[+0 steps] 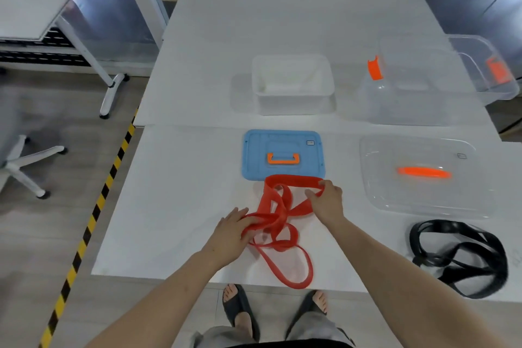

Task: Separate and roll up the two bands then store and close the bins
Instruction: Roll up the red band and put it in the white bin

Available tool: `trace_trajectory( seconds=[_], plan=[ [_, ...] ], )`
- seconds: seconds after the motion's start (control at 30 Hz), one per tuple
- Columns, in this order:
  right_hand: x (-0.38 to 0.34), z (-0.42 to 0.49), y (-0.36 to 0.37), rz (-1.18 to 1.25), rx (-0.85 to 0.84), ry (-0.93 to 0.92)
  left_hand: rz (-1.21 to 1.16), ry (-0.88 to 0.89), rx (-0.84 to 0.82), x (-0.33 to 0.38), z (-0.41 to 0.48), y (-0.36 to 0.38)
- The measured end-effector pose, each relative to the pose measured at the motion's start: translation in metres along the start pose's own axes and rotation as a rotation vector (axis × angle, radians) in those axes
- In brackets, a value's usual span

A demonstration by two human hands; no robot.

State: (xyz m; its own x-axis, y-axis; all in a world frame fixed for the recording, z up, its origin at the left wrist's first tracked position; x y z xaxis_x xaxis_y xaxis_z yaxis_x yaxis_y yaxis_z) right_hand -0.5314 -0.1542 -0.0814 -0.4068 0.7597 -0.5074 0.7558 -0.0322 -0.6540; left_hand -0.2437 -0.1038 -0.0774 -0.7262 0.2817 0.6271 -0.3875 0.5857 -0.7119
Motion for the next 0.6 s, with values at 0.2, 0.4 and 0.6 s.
trace_trajectory(
  seconds=[0.2,0.4,0.6],
  plan=[
    [0.012,0.007,-0.005,0.08,-0.076,0.149,-0.011,-0.046,-0.042,0.003,0.003,0.003],
    [0.022,-0.002,-0.007,0.066,-0.094,0.156,-0.058,-0.091,-0.024,0.014,0.001,0.01],
    [0.005,-0.049,-0.032,0.249,-0.071,-0.035,-0.157,-0.168,0.108,0.021,-0.004,-0.001]
  ],
)
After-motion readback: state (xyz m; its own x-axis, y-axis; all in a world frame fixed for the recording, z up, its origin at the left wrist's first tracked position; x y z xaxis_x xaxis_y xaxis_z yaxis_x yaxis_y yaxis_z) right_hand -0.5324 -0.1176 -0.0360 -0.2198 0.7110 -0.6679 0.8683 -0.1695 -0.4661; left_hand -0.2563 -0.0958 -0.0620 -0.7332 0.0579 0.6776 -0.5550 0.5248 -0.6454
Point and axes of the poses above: each hand's wrist, its own z-axis towards the middle knuckle, its own y-axis out of the palm, x = y × z, the point moved 8 cm from there along z, towards the middle knuckle, and after that the axes turned 14 degrees about y, right-handed, at the moved point
